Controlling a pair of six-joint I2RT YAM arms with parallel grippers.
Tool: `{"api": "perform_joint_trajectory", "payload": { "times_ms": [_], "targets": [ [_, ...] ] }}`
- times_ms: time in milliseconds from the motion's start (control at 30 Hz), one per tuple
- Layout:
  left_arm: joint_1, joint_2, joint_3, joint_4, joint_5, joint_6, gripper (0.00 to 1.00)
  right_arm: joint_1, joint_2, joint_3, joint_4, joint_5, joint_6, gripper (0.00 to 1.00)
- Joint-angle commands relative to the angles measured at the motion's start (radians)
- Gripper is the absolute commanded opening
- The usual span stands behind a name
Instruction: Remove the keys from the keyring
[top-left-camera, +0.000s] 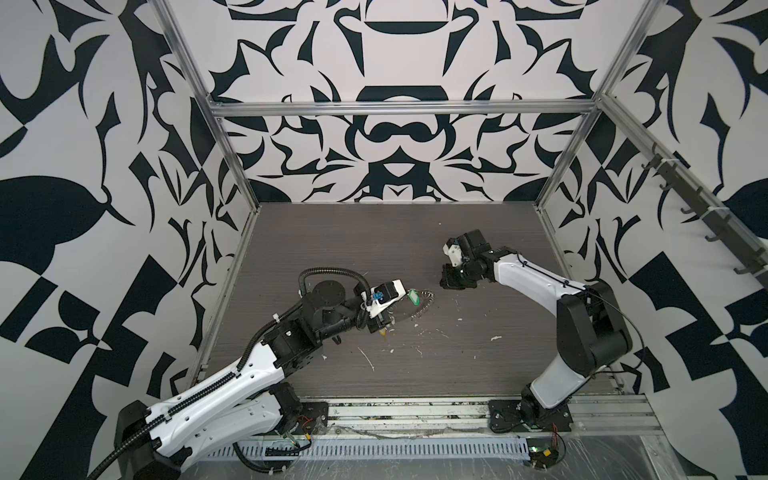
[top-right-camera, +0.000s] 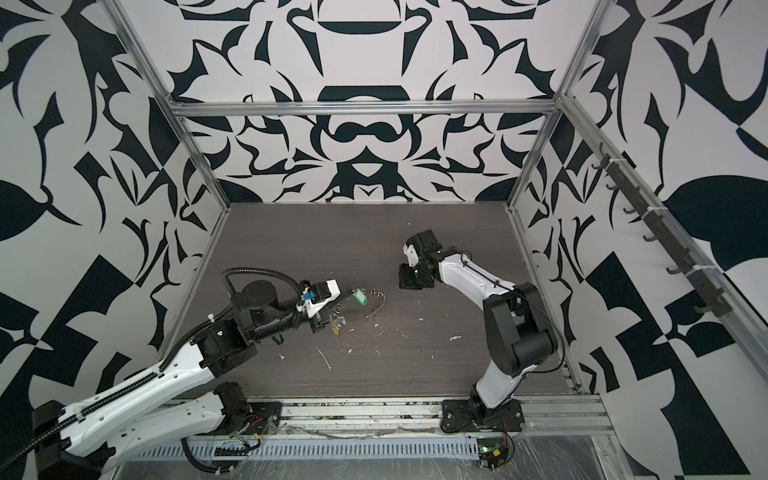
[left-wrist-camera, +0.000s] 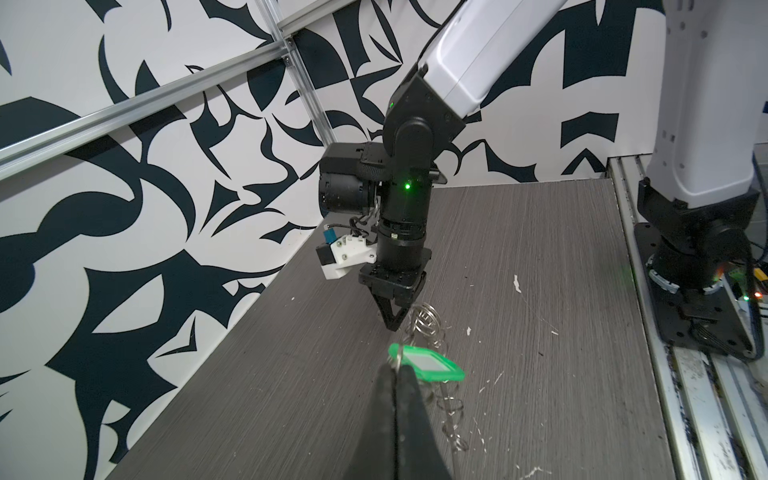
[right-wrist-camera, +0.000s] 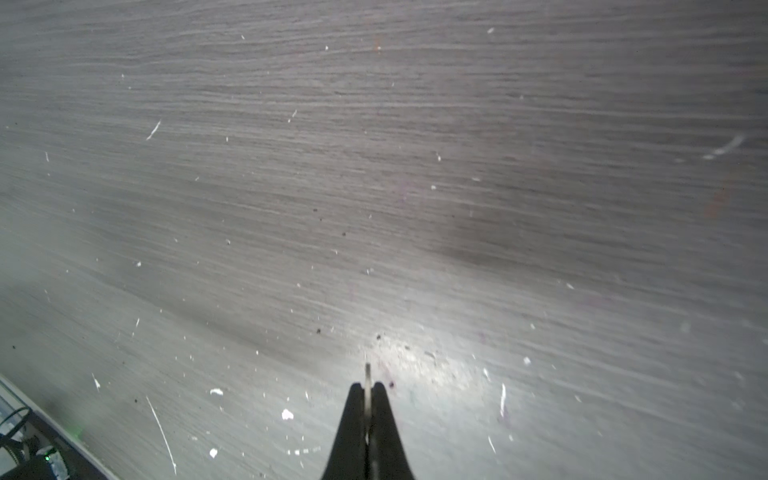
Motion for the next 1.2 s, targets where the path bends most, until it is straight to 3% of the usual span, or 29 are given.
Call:
{"api": "perform_joint_trajectory", "payload": {
  "times_ms": [0,267,567,1167],
  "targets": [
    [0.008,-0.028,-0.009,0.036,0.001,-0.012,0.00,-0.001,0.048,0.027,0.089,-0.029,0.050,0.00],
    [0.009,-0.030,-0.017,0.042,0.007,-0.021,0.00,-0.002,0.199,0.091,0.143,-0.051,0.079,0.00],
    [0.008,-0.027,-0.015,0.044,0.012,-0.026,0.00,-0.002,0.226,0.096,0.167,-0.062,0.076,0.00],
    [0.009,-0.026,-0.016,0.048,0.018,-0.032,0.00,-0.002,0.236,0.129,0.106,-0.027,0.062,0.25]
  ]
}}
